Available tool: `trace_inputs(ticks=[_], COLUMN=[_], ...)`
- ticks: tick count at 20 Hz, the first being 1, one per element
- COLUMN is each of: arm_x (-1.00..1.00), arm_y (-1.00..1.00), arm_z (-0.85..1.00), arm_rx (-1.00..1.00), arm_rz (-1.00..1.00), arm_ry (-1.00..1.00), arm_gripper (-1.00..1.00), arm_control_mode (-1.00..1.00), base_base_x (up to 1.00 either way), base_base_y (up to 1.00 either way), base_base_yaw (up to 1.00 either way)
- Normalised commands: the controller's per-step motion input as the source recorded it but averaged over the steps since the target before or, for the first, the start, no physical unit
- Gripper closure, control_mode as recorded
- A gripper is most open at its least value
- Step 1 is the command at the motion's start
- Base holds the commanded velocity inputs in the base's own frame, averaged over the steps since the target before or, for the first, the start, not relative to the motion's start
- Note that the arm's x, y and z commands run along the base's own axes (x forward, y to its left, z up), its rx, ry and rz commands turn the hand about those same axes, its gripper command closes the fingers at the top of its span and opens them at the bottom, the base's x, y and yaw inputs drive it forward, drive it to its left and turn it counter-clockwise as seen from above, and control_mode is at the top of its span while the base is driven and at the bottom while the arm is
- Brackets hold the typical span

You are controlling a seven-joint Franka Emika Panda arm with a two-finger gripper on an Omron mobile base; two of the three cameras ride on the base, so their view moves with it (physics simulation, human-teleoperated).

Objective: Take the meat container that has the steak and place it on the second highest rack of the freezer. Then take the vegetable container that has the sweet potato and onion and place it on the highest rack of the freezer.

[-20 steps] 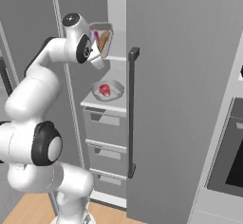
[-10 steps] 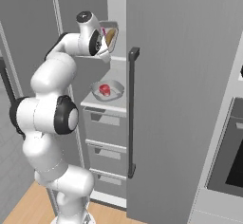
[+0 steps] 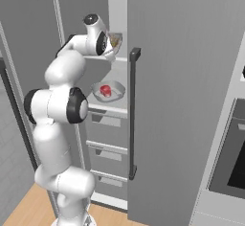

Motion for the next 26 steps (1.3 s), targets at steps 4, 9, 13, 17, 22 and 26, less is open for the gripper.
trace_inputs(ticks=[4,9,13,17,22,26], arm_x=[0.30,-0.61,-0.99,-1.00,-1.00,-1.00], arm_y=[0.00,-0.03,-0.13,-0.05,-0.02,-0.07], arm_z=[-0.04,0.33,0.34,-0.01,-0.16,-0.37], arm_rx=[0.00,0.02,0.02,0.01,0.03,0.03], arm_rz=[0.00,0.00,0.00,0.00,0.00,-0.01], arm_ry=[-0.11,-0.40,-0.28,-0.15,-0.01,0.15], arm_gripper=[-1.00,-1.00,-1.00,-1.00,-1.00,-1.00], arm_control_mode=[-1.00,-1.00,-1.00,-1.00,-1.00,-1.00], base_base_x=[0.00,0.00,0.00,0.00,0.00,0.00], base_base_y=[0.00,0.00,0.00,0.00,0.00,0.00], base_base_yaw=[0.00,0.00,0.00,0.00,0.00,0.00])
